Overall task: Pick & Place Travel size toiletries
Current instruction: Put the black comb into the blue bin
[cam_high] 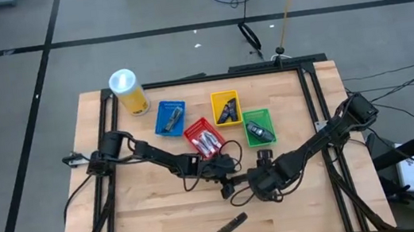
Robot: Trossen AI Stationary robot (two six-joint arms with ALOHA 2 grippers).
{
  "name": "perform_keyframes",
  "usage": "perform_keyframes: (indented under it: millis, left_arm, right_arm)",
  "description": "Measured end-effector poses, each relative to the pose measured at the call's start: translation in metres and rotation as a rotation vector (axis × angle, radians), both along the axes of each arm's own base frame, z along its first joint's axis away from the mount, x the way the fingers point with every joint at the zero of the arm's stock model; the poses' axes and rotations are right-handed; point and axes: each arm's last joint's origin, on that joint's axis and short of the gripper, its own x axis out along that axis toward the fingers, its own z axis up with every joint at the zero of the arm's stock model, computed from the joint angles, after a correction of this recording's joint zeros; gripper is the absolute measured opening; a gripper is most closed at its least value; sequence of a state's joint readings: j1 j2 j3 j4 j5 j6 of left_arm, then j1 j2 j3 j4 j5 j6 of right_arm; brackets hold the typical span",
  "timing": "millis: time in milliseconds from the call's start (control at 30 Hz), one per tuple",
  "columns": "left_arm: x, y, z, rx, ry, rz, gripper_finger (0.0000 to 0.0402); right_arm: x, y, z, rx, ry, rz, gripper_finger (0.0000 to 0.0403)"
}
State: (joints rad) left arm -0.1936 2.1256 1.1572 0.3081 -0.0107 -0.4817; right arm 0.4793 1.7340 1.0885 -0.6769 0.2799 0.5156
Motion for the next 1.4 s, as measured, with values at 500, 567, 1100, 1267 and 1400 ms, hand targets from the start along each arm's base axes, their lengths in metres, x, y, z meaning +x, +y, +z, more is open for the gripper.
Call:
perform_keyframes:
  millis: [500,567,1100,1267,1400]
  left_arm:
    - [-0.009,-0.007,0.012,-0.142,0.079,-0.134,0.0243]
    - [-0.01,-0.009,0.021,-0.131,0.058,-0.153,0.0243]
    - [-0.015,-0.006,0.039,-0.088,0.066,-0.117,0.0243]
    - [-0.018,-0.006,0.036,-0.12,0.112,-0.103,0.0243]
    - [-0.021,-0.012,0.035,-0.184,0.151,-0.127,0.0243]
  right_arm:
    - [0.005,0.003,-0.013,0.116,-0.098,0.081,0.0202]
    - [0.003,0.001,-0.019,0.135,-0.101,0.089,0.0202]
    - [0.026,0.003,-0.025,0.326,-0.433,0.278,0.0202]
    - [0.032,0.004,-0.022,0.26,-0.51,0.345,0.0202]
    - [0.032,0.003,-0.022,0.154,-0.53,0.354,0.0202]
